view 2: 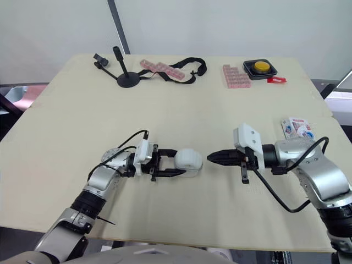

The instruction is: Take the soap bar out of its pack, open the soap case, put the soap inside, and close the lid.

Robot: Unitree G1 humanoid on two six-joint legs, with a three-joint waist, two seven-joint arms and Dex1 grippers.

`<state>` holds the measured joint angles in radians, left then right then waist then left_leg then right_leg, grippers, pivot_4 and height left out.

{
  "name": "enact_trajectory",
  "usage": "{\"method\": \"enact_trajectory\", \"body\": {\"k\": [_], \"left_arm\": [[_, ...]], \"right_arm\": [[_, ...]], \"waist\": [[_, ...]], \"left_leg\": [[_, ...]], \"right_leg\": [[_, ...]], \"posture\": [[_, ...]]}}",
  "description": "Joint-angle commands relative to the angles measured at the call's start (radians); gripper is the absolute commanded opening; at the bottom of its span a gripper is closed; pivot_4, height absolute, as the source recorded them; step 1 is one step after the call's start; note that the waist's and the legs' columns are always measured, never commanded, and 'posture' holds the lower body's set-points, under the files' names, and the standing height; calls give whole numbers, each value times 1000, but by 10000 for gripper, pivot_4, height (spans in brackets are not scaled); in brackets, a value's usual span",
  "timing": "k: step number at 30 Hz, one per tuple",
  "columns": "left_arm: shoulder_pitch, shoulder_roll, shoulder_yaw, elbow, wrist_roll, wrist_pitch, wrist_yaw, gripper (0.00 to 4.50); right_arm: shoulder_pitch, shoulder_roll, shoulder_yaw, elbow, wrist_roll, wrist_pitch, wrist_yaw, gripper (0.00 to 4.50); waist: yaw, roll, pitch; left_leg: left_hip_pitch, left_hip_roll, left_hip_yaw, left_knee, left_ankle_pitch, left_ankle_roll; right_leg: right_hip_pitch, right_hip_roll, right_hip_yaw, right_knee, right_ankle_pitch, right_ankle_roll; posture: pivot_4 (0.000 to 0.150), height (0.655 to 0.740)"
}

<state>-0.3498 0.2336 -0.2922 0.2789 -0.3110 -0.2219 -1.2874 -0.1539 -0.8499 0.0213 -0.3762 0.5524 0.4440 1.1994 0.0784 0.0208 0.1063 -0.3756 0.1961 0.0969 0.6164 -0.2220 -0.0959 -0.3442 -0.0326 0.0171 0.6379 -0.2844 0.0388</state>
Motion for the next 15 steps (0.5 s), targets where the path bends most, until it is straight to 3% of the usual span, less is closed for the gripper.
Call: {"method": "enact_trajectory", "body": {"k": [1, 4, 5, 15], "left_arm": [[4, 13, -5, 5, 26, 10, 12, 18726], [7, 13, -6, 3, 27, 9, 15, 18726], [7, 13, -6, 2, 27, 9, 16, 18726], [12, 14, -9, -1, 29, 8, 20, 18726]], "right_arm": [[-7, 10, -6, -29, 3, -25, 2, 409], [-27, 30, -26, -17, 24, -12, -19, 409], [-33, 32, -35, -10, 31, -9, -19, 2810], [-57, 46, -103, 29, 97, -16, 11, 34931]], "waist": [[0, 0, 0], [0, 0, 0], [0, 0, 0], [0, 0, 0]], "left_leg": [[0, 0, 0, 0, 0, 0], [0, 0, 0, 0, 0, 0], [0, 0, 0, 0, 0, 0], [0, 0, 0, 0, 0, 1]], "right_leg": [[0, 0, 0, 0, 0, 0], [0, 0, 0, 0, 0, 0], [0, 0, 0, 0, 0, 0], [0, 0, 0, 0, 0, 0]], "posture": [[1500, 7395], [1500, 7395], [1500, 7395], [1500, 7395]]}}
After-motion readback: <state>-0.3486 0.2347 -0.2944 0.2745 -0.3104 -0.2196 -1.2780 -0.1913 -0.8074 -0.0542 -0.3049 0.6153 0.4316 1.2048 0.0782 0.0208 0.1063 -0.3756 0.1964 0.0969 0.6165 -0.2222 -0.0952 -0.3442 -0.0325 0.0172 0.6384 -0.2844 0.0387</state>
